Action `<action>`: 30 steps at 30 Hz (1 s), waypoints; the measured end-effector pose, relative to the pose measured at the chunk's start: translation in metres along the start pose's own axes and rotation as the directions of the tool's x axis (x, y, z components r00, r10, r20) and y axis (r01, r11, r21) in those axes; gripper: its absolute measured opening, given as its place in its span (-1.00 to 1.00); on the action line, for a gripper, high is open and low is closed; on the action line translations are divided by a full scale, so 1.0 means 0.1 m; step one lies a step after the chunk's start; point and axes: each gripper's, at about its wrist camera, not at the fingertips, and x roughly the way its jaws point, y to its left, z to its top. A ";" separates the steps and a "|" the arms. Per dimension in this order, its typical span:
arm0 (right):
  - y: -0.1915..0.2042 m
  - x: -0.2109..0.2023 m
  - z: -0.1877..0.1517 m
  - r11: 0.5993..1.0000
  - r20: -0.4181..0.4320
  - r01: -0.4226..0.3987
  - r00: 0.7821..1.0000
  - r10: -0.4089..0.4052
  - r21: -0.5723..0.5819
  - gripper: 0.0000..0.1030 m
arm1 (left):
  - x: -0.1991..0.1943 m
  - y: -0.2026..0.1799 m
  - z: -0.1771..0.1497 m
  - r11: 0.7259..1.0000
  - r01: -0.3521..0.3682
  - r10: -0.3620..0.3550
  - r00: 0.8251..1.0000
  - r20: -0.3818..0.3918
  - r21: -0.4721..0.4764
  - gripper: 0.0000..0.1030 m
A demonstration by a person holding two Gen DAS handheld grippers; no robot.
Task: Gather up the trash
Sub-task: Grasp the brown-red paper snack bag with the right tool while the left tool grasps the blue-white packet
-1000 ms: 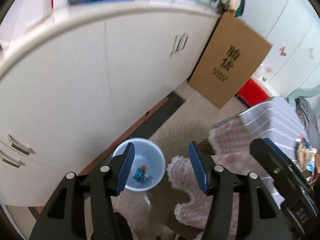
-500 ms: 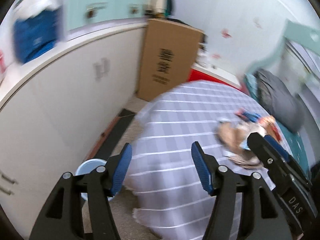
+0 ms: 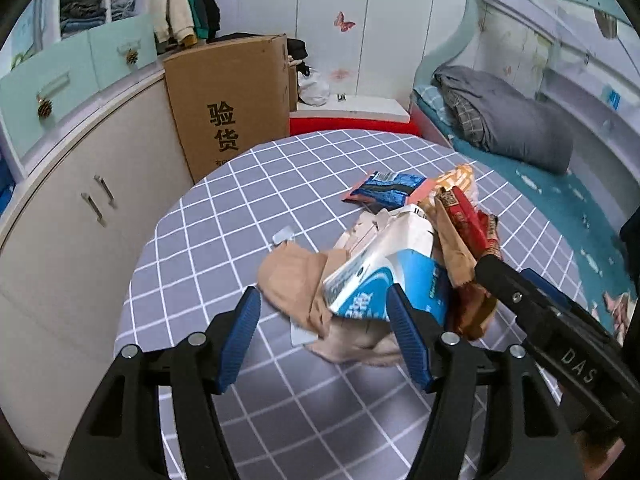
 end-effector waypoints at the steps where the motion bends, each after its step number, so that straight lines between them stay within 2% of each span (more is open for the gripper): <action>1: -0.01 0.02 0.02 1.000 0.002 -0.012 1.000 0.012 0.003 0.59 | 0.04 -0.01 0.01 1.000 0.000 0.000 1.000 -0.003 0.008 0.25; 3: -0.02 0.04 0.04 0.999 0.001 -0.033 0.999 0.033 -0.006 0.66 | 0.11 -0.03 0.03 1.000 0.002 -0.002 1.000 -0.017 0.022 0.25; 7: -0.02 0.22 0.07 0.998 -0.051 -0.063 0.997 0.064 0.018 0.66 | 0.26 -0.09 0.05 0.999 0.000 0.002 0.999 -0.046 0.043 0.24; 9: -0.06 0.28 0.07 0.998 -0.069 -0.063 0.995 0.065 0.023 0.66 | 0.30 -0.13 0.08 0.998 0.001 0.001 0.999 -0.045 0.059 0.15; 11: -0.11 0.31 0.07 0.995 -0.085 -0.087 0.992 0.090 0.040 0.66 | 0.34 -0.19 0.11 0.997 0.018 -0.013 0.998 -0.056 0.079 -0.12; 12: -0.14 0.31 0.07 0.994 -0.087 -0.094 0.991 0.098 0.048 0.59 | 0.37 -0.23 0.12 0.995 0.020 -0.014 0.998 -0.063 0.093 -0.17; 13: -0.17 0.30 0.07 0.993 -0.089 -0.107 0.990 0.112 0.053 0.53 | 0.38 -0.25 0.12 0.994 0.020 -0.013 0.998 -0.068 0.107 -0.31; 15: -0.23 0.30 0.07 0.990 -0.097 -0.125 0.987 0.131 0.069 0.21 | 0.41 -0.30 0.13 0.991 0.022 -0.012 0.997 -0.077 0.130 -0.55; 16: -0.26 0.29 0.06 0.989 -0.100 -0.129 0.986 0.136 0.078 0.20 | 0.41 -0.32 0.13 0.990 0.016 -0.005 0.997 -0.078 0.137 -0.68; 19: -0.31 0.25 0.06 0.984 -0.098 -0.155 0.982 0.164 0.090 0.08 | 0.37 -0.32 0.11 0.991 0.025 -0.016 0.998 -0.067 0.135 -0.71; 24: -0.33 0.10 0.08 0.982 -0.070 -0.165 0.983 0.172 0.095 -0.15 | 0.15 -0.32 0.07 0.991 0.069 -0.067 0.998 -0.018 0.117 -0.90; 30: -0.31 -0.19 0.09 0.981 -0.005 -0.168 0.986 0.169 0.096 -0.17 | -0.16 -0.30 -0.03 0.986 0.130 -0.134 0.990 0.038 0.101 -0.91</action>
